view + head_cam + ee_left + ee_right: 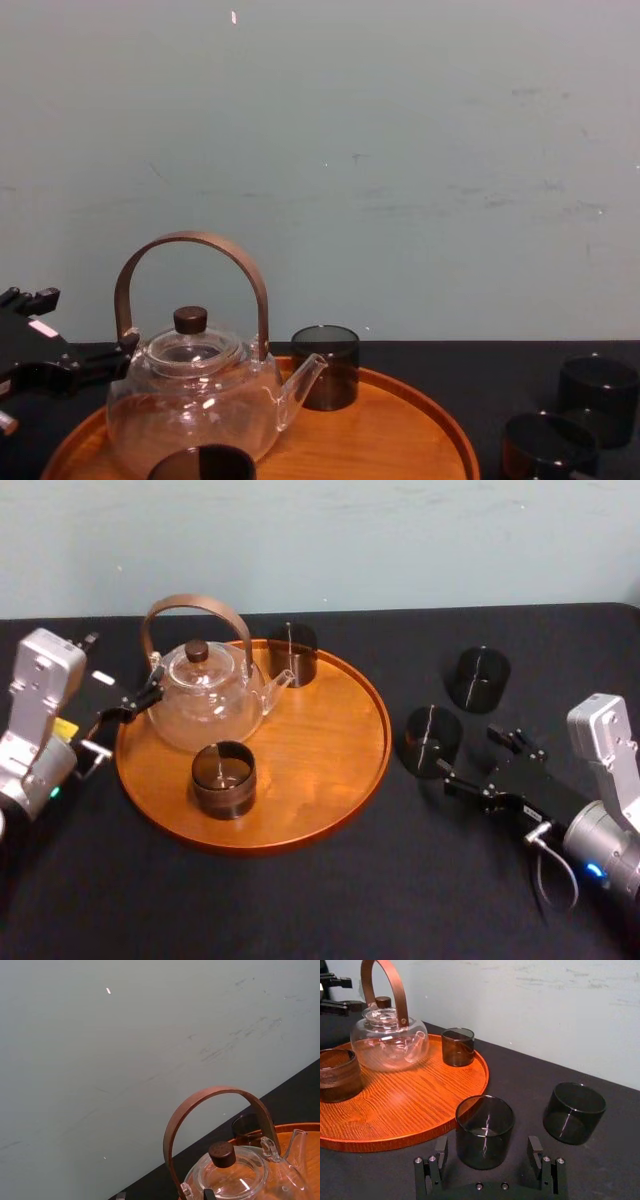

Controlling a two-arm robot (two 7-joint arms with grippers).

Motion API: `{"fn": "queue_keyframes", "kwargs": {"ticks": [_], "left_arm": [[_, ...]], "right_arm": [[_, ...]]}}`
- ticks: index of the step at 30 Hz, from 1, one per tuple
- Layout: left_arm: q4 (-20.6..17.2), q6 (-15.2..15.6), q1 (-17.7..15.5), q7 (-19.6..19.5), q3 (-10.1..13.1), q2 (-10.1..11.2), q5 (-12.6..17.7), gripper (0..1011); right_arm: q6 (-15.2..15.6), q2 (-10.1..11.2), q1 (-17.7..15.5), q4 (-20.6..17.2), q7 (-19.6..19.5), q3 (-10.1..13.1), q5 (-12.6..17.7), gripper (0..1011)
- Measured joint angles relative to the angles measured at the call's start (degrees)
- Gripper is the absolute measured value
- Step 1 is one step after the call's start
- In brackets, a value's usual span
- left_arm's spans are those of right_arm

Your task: Pick up the glass from the table and place it on the tray.

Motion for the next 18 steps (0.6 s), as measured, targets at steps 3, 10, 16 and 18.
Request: {"fn": "queue_keyframes", "kwargs": {"ticks": [3,10,16,18], "left_arm": [[0.0,0.0,0.0,0.0,0.0,0.0,0.0,1001],[0.0,0.0,0.0,0.0,0.0,0.0,0.0,1001],[0.0,0.0,0.0,0.0,0.0,0.0,0.0,1001],[0.0,0.0,0.0,0.0,0.0,0.0,0.0,1001]], "right_arm": [[0.1,-0.6,0.7,1.1,0.7,0.0,-0.3,1009],[0.1,-2.0,2.5,3.5,2.1,-0.1,-1.3,1009],[0.1,-3.3,4.6,5.9,3.3,-0.4,-2.4,1009],[0.0,-3.8,5.4,6.8,3.8,-0.5,-2.8,1009]]}}
